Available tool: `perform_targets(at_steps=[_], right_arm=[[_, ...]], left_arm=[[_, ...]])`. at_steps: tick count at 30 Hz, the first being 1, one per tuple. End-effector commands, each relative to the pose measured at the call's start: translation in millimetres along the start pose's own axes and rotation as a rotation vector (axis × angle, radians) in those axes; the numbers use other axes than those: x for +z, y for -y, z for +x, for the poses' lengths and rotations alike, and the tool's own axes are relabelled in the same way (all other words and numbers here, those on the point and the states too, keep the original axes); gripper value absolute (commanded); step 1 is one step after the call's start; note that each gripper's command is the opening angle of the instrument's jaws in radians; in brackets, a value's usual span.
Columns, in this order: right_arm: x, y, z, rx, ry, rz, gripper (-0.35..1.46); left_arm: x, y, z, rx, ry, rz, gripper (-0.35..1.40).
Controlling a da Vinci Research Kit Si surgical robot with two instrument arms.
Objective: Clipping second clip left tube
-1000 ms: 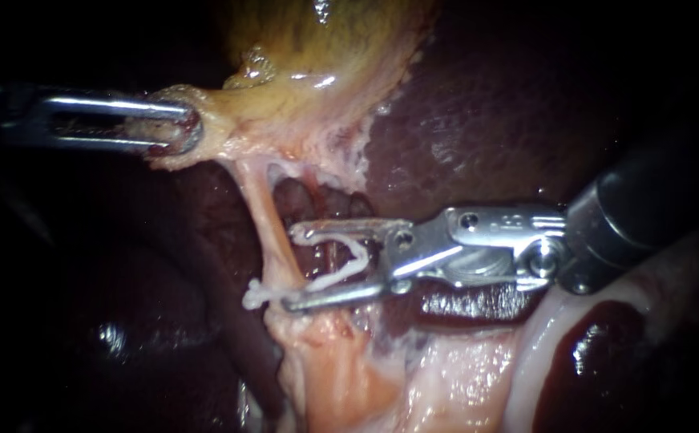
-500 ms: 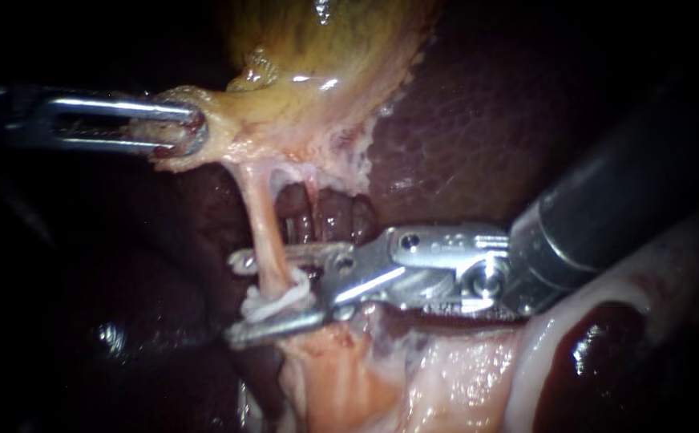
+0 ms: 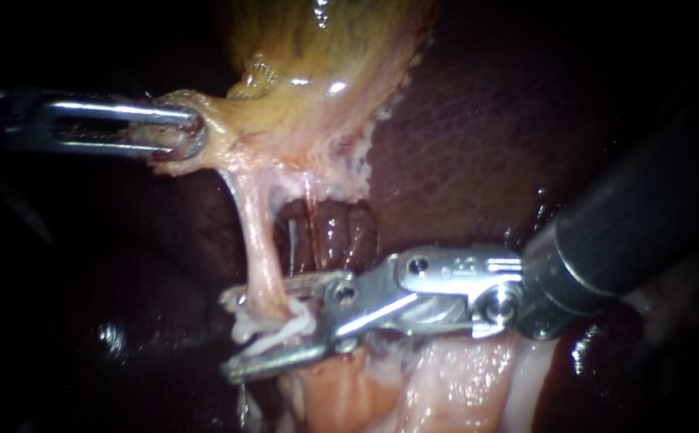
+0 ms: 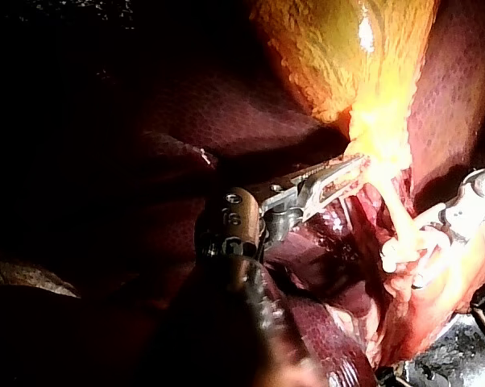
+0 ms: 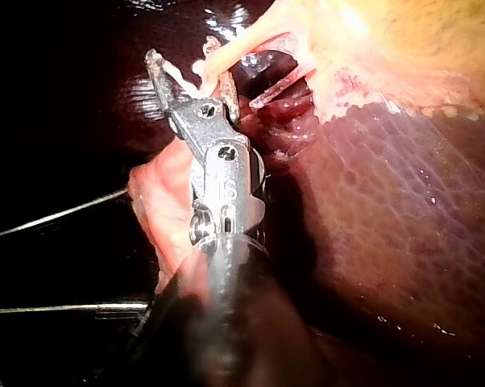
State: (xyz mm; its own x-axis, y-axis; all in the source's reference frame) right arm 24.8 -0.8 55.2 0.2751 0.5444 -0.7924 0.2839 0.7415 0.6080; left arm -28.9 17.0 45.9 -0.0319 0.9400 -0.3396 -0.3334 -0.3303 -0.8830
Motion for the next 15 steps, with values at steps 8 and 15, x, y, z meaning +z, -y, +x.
perform_targets(at_steps=[8,15], right_arm=[[-0.4,0.0,-0.3,0.007,0.003,0.017,-0.13],[-0.7,-0.2,-0.5,0.007,0.007,0.044,-0.35]], left_arm=[[0.1,0.0,0.0,0.0,0.0,0.001,-0.35],[0.2,0.0,0.0,0.0,0.0,0.001,-0.35]])
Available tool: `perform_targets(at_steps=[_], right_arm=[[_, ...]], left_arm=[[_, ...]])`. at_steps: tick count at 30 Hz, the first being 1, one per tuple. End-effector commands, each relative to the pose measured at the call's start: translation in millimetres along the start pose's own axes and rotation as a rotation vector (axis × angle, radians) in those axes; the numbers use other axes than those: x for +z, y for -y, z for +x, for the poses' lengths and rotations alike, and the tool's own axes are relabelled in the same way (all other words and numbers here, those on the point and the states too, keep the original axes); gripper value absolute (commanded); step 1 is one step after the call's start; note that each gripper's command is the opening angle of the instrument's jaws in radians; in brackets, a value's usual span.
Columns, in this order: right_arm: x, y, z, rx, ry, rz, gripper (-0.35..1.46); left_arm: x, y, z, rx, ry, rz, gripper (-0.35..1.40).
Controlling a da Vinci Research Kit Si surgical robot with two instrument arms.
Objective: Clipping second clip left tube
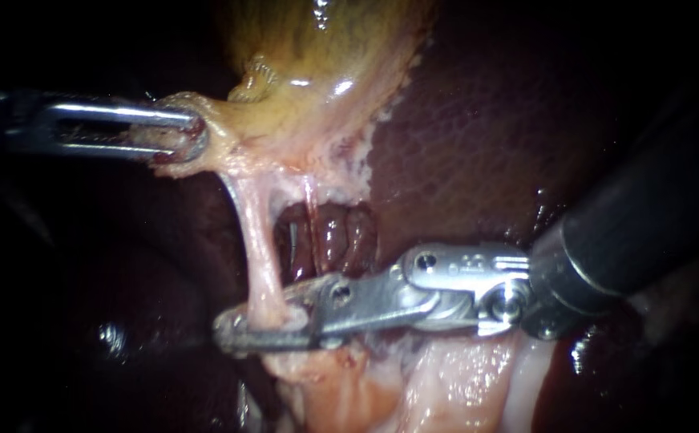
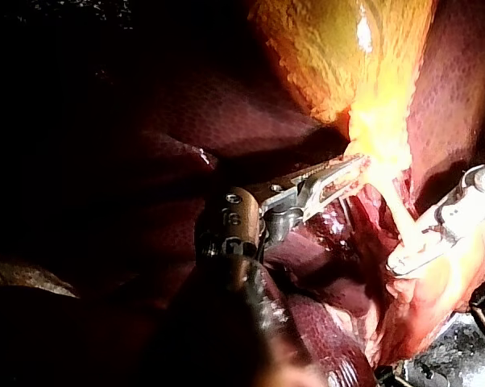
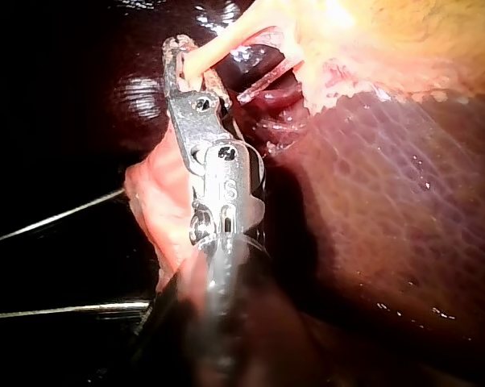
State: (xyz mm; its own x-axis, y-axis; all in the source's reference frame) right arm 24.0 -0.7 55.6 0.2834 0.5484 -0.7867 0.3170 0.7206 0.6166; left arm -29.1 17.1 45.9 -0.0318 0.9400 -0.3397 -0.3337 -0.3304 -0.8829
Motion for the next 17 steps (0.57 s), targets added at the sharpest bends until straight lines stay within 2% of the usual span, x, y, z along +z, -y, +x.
perform_targets(at_steps=[1,5,17], right_arm=[[0.0,-0.1,-0.1,-0.005,0.001,0.004,-0.35],[-0.2,-0.1,-0.1,0.022,-0.001,-0.002,-0.35],[-0.6,-0.5,-0.3,0.022,-0.001,-0.002,-0.35]], left_arm=[[0.0,0.0,0.0,0.0,0.0,0.0,-0.35],[0.1,0.0,0.0,0.0,-0.001,0.001,-0.35],[0.3,0.2,0.1,0.0,-0.001,0.001,-0.35]])
